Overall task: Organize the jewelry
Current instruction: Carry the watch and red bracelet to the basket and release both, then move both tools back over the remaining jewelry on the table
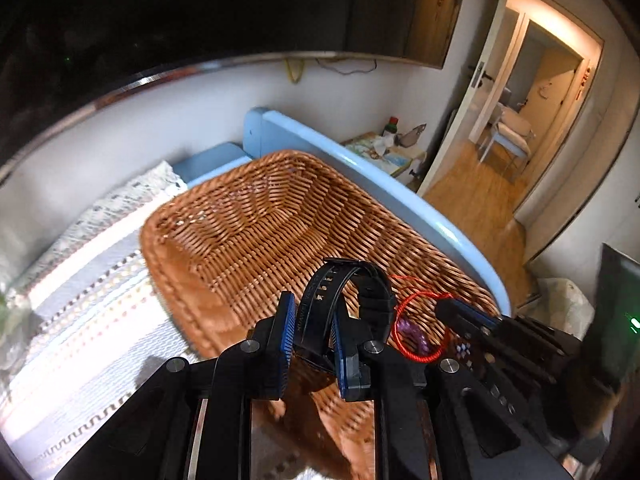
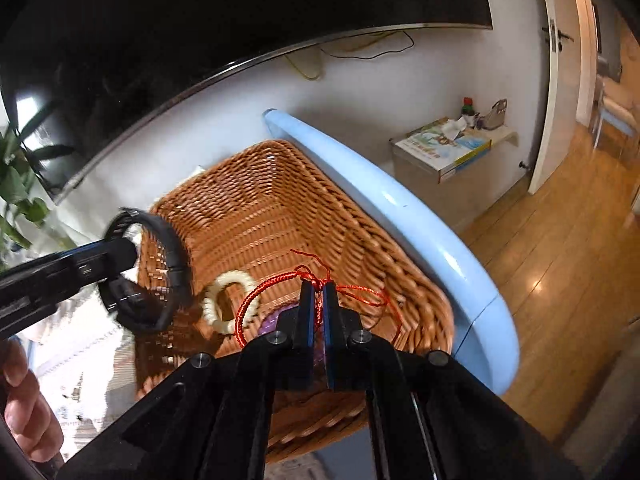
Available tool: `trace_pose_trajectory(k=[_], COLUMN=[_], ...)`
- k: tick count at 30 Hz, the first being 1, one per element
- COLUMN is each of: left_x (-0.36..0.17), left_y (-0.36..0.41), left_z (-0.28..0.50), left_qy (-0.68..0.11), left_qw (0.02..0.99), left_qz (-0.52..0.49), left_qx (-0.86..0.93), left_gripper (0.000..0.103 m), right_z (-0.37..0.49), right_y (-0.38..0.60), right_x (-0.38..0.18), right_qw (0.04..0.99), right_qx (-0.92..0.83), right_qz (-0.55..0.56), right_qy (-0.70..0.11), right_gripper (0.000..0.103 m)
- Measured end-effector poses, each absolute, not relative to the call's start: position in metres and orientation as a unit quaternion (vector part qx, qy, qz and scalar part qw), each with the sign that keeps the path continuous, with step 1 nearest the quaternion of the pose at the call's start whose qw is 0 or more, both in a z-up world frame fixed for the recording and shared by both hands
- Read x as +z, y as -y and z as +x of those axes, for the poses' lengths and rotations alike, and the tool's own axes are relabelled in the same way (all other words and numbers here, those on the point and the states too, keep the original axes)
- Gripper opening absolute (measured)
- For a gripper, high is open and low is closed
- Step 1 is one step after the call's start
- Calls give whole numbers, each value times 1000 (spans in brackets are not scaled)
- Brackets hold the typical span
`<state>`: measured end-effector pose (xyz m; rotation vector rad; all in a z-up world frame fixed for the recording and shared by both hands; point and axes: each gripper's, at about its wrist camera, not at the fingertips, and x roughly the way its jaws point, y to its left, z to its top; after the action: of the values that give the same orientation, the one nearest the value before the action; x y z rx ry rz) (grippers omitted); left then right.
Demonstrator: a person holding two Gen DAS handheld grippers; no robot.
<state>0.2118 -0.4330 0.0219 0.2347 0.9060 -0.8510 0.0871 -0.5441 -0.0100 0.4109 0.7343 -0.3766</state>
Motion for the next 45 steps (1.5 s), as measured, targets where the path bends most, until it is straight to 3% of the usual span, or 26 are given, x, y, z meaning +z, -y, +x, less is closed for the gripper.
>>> trace_pose_trajectory(k=[10, 14, 15, 21, 30, 45], left_x=[1, 14, 19, 39, 64, 83], left_y=[441, 428, 423, 395, 320, 89], left_z=[224, 223, 220, 195, 155, 103], left_qy=[-434, -429, -422, -404, -382, -317], left_qw=[798, 798, 802, 806, 822, 889], left_qz=[94, 71, 69, 71, 50, -44], left_qx=[-408, -418, -418, -427, -420, -328], left_gripper=[20, 43, 45, 45, 45, 45], right_z=[99, 93, 92, 83, 64, 70], right_y=[547, 550, 550, 542, 504, 346], right_x=[-23, -21, -20, -12, 16, 35], right_qw=[893, 892, 892, 894, 907, 928], right_qx=[-189, -181, -181, -176, -155, -46], right_qz=[187, 206, 207, 216, 203, 122], right_qy=[-365, -359, -358, -351, -334, -349], right_gripper=[5, 9, 11, 22, 24, 28])
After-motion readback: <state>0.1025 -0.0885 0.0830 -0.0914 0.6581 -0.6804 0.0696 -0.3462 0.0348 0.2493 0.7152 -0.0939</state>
